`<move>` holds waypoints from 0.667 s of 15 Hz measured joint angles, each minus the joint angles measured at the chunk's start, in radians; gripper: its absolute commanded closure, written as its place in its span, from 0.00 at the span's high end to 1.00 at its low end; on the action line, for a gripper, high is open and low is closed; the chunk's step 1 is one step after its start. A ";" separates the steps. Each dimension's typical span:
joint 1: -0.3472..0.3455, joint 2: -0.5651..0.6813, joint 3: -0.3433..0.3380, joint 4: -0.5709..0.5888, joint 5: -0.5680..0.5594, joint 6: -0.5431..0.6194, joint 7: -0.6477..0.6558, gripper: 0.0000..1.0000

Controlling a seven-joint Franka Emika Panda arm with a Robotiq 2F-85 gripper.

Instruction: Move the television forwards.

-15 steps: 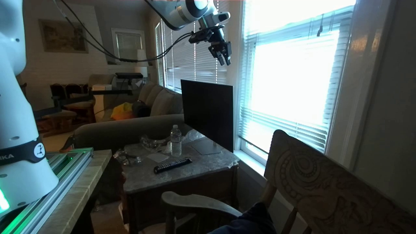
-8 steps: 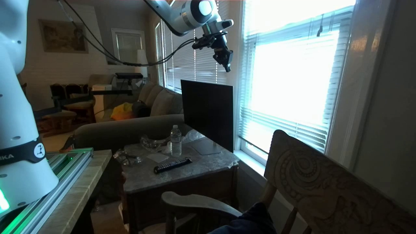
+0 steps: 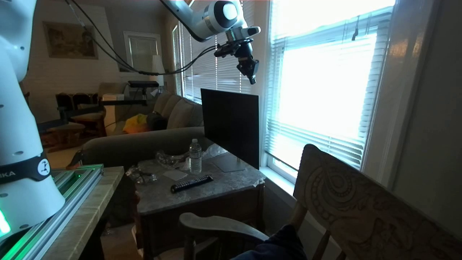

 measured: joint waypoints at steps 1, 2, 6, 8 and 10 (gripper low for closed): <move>0.001 0.003 0.001 0.005 0.000 -0.018 0.000 0.00; 0.002 0.006 0.002 0.008 0.000 -0.033 0.000 0.00; 0.006 0.019 0.002 0.017 0.000 -0.061 0.000 0.00; 0.006 0.029 0.002 0.017 0.000 -0.064 0.000 0.00; 0.006 0.042 0.002 0.017 0.001 -0.064 0.000 0.00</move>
